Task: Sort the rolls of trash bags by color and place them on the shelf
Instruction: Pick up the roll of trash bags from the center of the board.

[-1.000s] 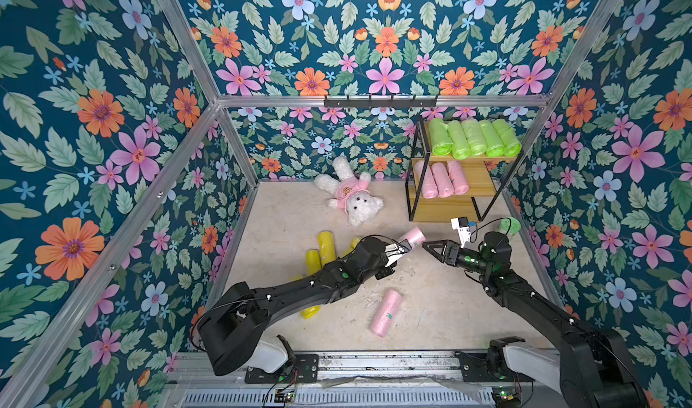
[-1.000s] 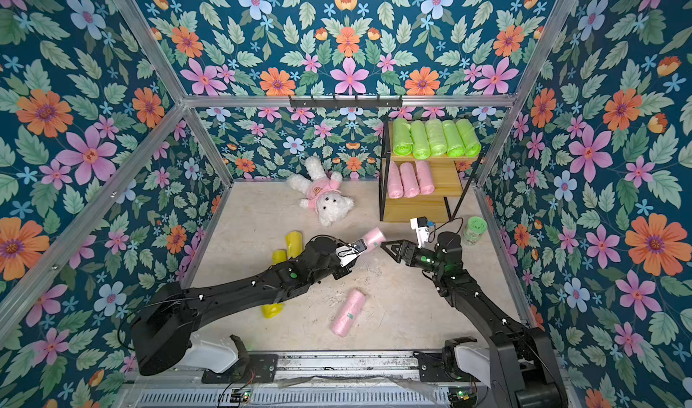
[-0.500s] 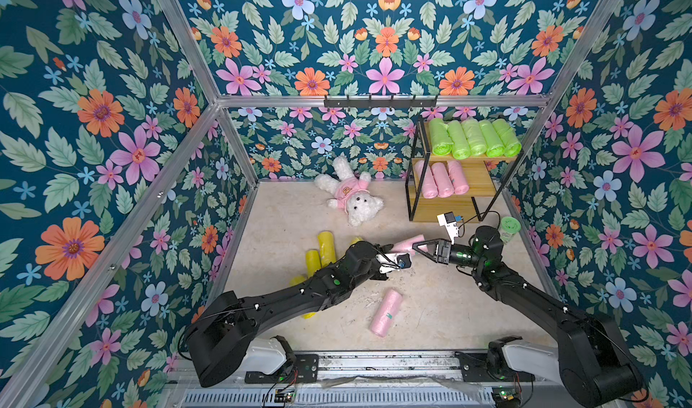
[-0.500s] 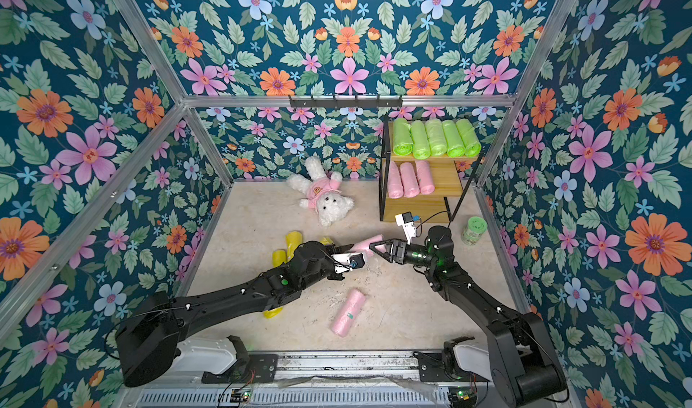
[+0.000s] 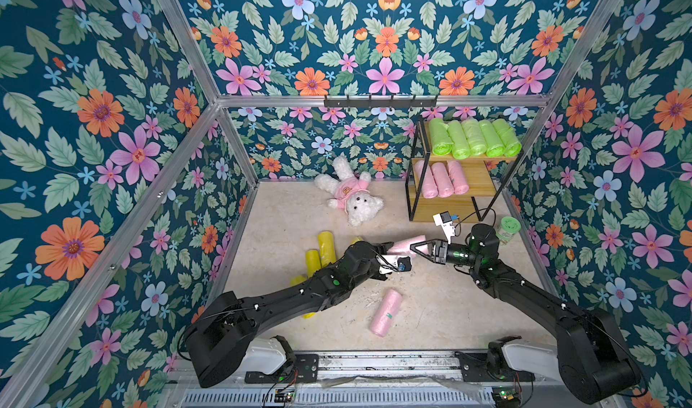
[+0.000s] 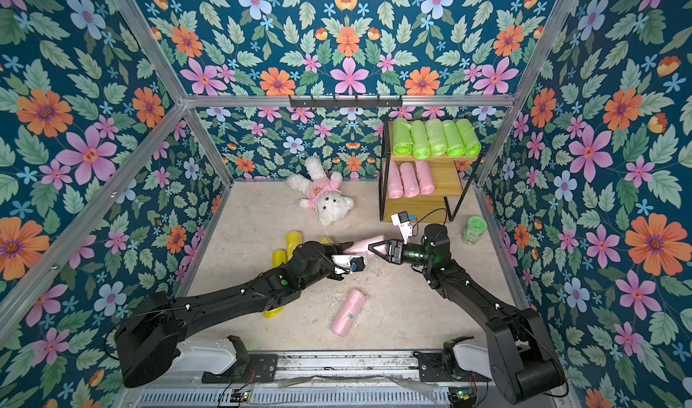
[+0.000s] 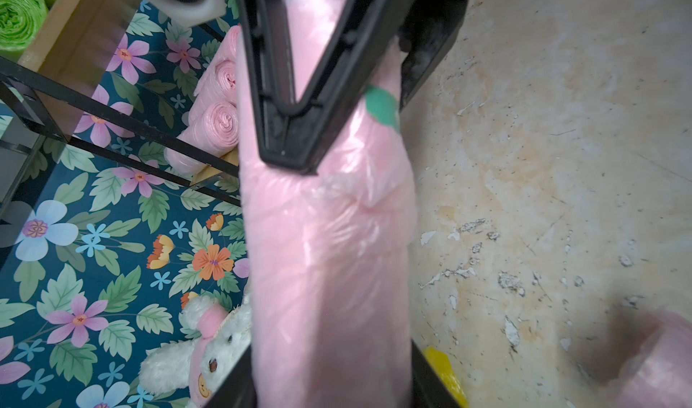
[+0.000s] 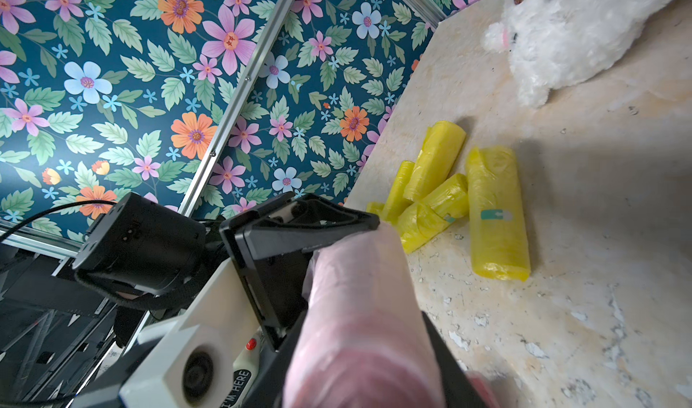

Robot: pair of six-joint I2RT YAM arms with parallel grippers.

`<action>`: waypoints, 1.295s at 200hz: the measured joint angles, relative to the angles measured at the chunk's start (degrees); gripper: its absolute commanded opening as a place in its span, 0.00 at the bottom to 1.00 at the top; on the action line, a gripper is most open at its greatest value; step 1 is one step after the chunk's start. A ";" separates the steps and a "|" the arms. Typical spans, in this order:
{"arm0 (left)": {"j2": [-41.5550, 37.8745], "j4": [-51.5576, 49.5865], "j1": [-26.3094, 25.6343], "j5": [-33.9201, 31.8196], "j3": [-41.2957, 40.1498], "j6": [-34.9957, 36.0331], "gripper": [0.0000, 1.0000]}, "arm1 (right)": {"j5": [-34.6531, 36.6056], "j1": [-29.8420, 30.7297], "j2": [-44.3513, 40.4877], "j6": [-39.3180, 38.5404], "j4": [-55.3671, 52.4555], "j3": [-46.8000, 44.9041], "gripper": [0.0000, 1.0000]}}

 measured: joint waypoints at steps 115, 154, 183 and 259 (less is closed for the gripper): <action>-5.03 11.39 2.08 5.77 -2.27 -24.37 0.88 | 30.60 -19.17 -23.52 5.97 -2.12 -4.72 0.35; -3.91 11.17 2.08 7.67 -0.42 -29.97 0.87 | 46.62 -19.30 -20.57 9.11 2.60 -5.03 0.33; -3.54 10.36 2.08 8.46 -0.24 -31.56 0.87 | 54.21 -19.21 -15.13 10.45 7.34 -4.11 0.33; -2.91 8.74 2.08 8.90 0.31 -33.42 0.87 | 64.92 -16.83 1.68 10.32 16.13 4.28 0.33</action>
